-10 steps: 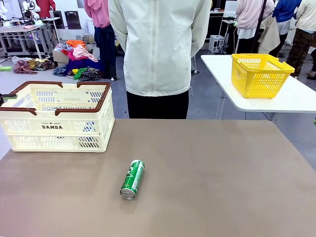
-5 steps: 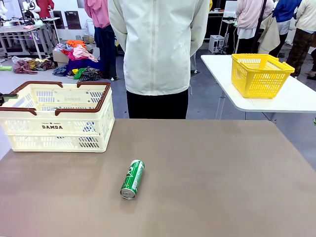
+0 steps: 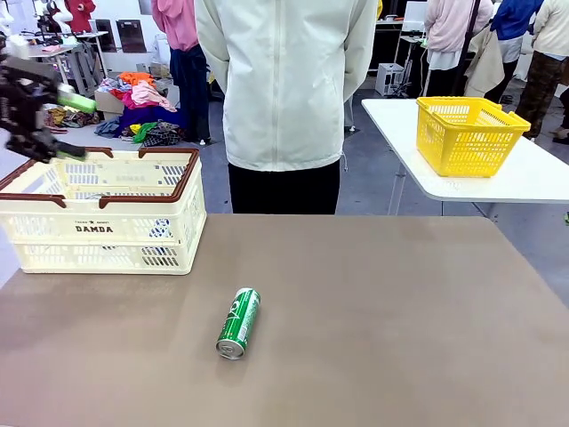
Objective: Place the drinks into the Shopping basket.
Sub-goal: Pick up one drink and place it into the Shopping basket.
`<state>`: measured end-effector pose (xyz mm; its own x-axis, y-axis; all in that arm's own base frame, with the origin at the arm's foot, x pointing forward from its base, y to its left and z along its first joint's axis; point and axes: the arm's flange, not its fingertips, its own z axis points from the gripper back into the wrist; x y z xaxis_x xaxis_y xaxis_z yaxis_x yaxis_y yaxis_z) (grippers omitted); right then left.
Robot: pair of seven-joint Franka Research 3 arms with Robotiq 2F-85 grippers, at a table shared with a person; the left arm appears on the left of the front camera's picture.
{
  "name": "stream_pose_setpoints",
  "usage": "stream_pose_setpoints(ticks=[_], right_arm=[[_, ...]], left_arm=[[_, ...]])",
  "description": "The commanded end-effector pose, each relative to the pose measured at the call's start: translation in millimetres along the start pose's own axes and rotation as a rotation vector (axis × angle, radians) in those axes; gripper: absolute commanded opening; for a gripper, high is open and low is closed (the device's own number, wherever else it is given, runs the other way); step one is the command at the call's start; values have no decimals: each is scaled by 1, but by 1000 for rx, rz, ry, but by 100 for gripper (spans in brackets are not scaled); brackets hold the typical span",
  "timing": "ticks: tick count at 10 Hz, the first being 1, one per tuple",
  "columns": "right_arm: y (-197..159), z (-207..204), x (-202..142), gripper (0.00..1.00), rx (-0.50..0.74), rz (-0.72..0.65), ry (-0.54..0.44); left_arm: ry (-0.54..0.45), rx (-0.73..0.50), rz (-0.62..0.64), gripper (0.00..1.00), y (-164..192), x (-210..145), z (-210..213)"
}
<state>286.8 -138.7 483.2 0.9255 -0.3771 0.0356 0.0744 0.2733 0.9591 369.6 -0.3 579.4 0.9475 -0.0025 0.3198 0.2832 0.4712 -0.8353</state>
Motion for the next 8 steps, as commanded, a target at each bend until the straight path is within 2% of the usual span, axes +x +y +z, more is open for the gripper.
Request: stream_pose_setpoints(ticks=[1, 3, 4, 5, 7, 8], right_arm=[[5, 0, 0, 100, 25, -17, -7], [5, 0, 0, 100, 25, -17, -7], [5, 0, 0, 100, 25, -17, -7], [5, 0, 0, 100, 25, -17, -7], [5, 0, 0, 100, 25, -17, -7], [5, 0, 0, 100, 25, -17, -7]], left_arm=[[74, 139, -104, 100, -24, -30, -50], [334, 269, -308, 100, -48, -71, -113], [391, 347, -380, 100, -52, -95, -146], [335, 413, -433, 100, -51, -107, -170], [355, 520, -474, 100, -39, -126, -206], [328, 547, -473, 100, -33, -127, -218]])
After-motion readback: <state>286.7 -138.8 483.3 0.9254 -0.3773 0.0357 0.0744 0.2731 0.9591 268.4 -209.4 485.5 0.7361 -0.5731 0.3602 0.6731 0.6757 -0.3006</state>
